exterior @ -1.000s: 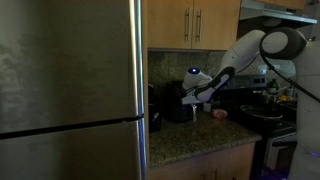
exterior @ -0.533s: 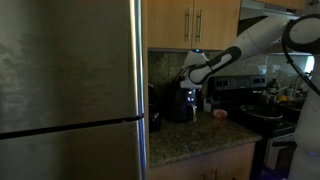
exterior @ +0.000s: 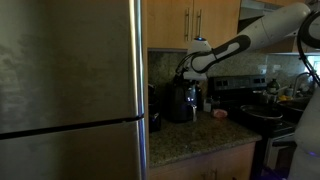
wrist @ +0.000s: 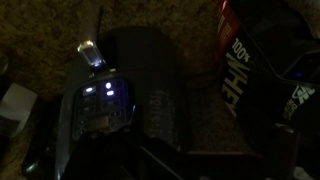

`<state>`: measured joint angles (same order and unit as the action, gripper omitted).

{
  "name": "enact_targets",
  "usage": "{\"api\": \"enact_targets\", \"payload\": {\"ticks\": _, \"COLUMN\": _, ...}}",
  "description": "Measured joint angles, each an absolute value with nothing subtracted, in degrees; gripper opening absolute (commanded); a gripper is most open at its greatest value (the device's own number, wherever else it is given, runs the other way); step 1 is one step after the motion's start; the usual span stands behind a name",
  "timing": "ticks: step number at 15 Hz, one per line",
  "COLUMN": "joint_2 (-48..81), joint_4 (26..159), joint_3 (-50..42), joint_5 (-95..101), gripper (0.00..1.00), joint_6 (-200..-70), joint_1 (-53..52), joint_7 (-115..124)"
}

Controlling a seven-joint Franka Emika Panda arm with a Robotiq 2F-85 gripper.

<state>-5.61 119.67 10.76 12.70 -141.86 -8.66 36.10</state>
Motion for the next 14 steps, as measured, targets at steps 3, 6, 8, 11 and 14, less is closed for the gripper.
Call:
{"api": "enact_targets", "payload": {"ticks": 3, "joint_2": -3.0, "joint_4": 120.0, "joint_3": 10.0, "joint_5": 7.3, "gripper": 1.0, "joint_6": -139.3, "joint_1": -8.5, "joint_7": 34.3}}
{"api": "enact_targets", "payload": {"ticks": 6, "joint_2": -1.1, "joint_4": 120.1, "joint_3": 9.2, "joint_5": 8.2, "gripper": 1.0, "joint_6": -139.6, "joint_1": -7.8, "joint_7": 35.6}}
{"api": "enact_targets", "payload": {"ticks": 8, "joint_2": -0.9, "joint_4": 120.1, "joint_3": 9.1, "joint_5": 9.2, "gripper": 1.0, "joint_6": -139.6, "joint_1": -7.6, "joint_7": 35.7}}
{"api": "enact_targets", "payload": {"ticks": 11, "joint_2": 0.6, "joint_4": 120.3, "joint_3": 8.5, "joint_5": 12.0, "gripper": 1.0, "joint_6": -140.3, "joint_1": -7.6, "joint_7": 35.7}}
{"api": "enact_targets", "payload": {"ticks": 14, "joint_2": 4.6, "joint_4": 120.9, "joint_3": 6.9, "joint_5": 16.5, "gripper": 1.0, "joint_6": -145.1, "joint_1": -7.5, "joint_7": 36.2}}
